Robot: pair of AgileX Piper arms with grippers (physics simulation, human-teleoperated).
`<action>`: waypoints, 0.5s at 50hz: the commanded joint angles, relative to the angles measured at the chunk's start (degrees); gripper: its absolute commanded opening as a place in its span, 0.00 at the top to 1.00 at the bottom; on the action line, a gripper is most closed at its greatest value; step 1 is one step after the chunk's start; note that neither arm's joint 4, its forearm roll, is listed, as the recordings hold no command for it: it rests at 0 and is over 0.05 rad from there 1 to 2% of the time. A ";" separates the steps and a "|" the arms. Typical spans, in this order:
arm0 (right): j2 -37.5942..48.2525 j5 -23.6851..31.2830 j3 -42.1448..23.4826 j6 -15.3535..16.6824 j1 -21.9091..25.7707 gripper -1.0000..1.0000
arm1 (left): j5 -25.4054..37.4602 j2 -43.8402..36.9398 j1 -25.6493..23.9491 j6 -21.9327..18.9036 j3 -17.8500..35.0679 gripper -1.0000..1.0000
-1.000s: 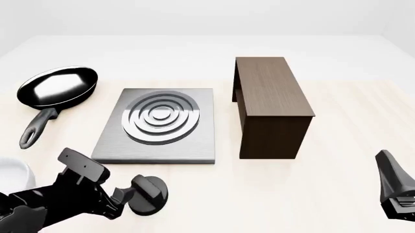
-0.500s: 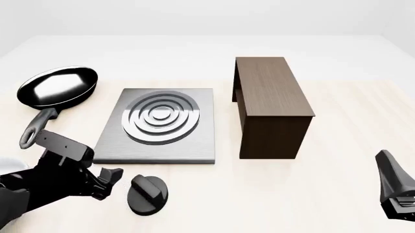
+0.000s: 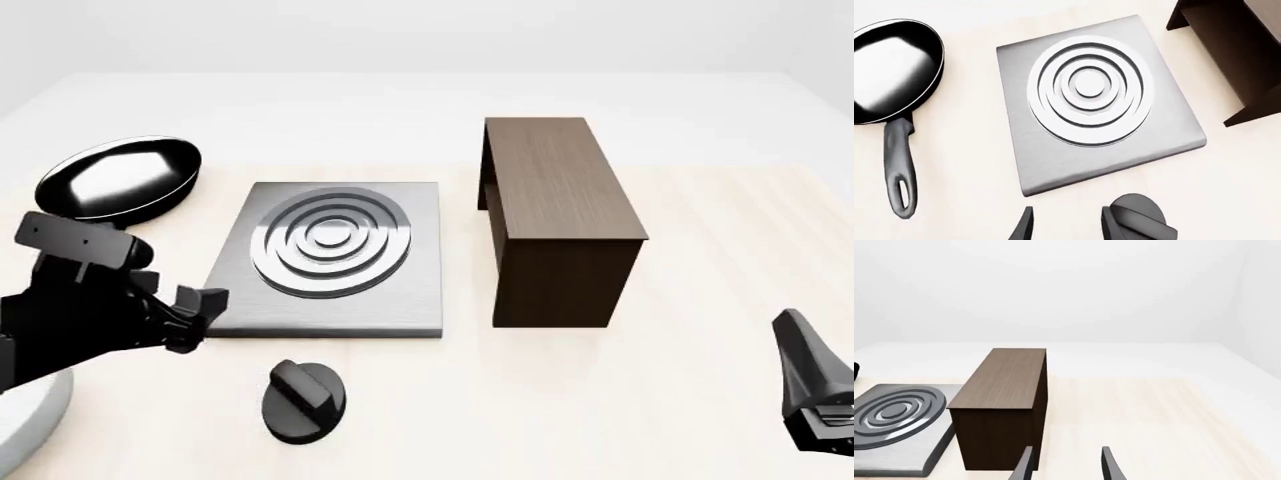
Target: Turn on the stove.
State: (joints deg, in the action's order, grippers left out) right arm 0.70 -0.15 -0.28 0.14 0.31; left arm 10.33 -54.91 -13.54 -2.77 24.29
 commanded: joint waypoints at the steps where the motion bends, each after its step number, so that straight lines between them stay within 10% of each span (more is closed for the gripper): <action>1: -0.03 0.01 0.03 0.02 0.06 0.00 | -2.68 2.59 3.96 -1.32 -1.41 0.00; 25: -0.01 0.01 0.03 0.04 0.09 0.00 | -2.26 0.30 10.89 -0.98 4.62 0.00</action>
State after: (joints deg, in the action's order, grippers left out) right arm 0.73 -0.15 -0.28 0.16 0.34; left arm 11.91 -54.45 -5.80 -2.48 30.88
